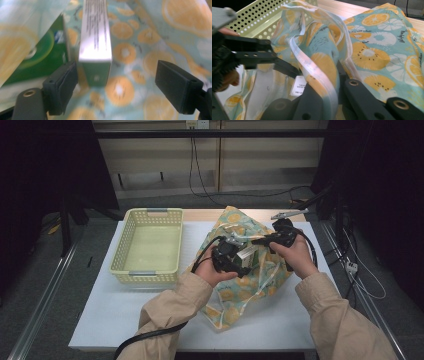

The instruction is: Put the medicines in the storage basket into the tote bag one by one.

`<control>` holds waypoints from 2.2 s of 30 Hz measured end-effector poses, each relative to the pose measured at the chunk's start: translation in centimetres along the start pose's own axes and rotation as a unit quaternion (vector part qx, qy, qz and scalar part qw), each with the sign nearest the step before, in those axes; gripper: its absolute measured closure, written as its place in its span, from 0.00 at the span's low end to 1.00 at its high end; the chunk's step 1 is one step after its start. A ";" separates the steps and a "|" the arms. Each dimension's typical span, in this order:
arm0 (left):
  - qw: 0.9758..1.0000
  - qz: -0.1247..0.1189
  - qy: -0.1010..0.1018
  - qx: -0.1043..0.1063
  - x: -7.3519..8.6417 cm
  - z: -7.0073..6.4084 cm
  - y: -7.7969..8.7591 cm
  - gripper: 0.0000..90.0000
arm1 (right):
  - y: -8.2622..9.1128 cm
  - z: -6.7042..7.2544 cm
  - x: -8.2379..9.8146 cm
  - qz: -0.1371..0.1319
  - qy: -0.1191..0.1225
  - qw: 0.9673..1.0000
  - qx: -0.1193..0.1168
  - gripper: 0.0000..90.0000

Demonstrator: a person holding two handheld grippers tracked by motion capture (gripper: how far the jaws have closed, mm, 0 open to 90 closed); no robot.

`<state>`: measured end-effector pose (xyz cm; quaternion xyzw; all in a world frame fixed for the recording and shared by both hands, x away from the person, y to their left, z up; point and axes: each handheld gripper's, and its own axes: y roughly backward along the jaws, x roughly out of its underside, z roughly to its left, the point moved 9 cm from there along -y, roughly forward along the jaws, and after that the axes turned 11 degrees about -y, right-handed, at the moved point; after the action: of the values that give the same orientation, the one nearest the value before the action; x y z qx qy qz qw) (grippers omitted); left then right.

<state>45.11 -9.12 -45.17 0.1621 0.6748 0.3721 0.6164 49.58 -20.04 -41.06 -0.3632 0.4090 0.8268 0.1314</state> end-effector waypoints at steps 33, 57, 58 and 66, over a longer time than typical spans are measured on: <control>0.999 0.009 0.036 0.011 9.8 -2.7 4.6 0.15 | -1.1 -0.4 1.8 0.016 -0.004 1.000 0.005 0.98; 0.999 0.039 0.011 -0.008 14.6 -3.2 5.6 0.21 | -1.4 -0.4 1.8 0.015 -0.007 1.000 0.002 0.98; 0.999 0.045 -0.007 -0.013 14.8 -3.1 5.7 0.24 | -1.4 -0.5 1.8 0.014 -0.008 1.000 0.002 0.98; 0.999 0.034 -0.005 -0.011 14.2 -3.6 5.5 0.55 | -1.4 -0.6 1.8 0.010 -0.011 1.000 -0.001 0.98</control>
<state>37.70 3.15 -51.51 0.1801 0.6614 0.3994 0.6087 49.29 -19.74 -43.40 -0.3498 0.4108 0.8323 0.1270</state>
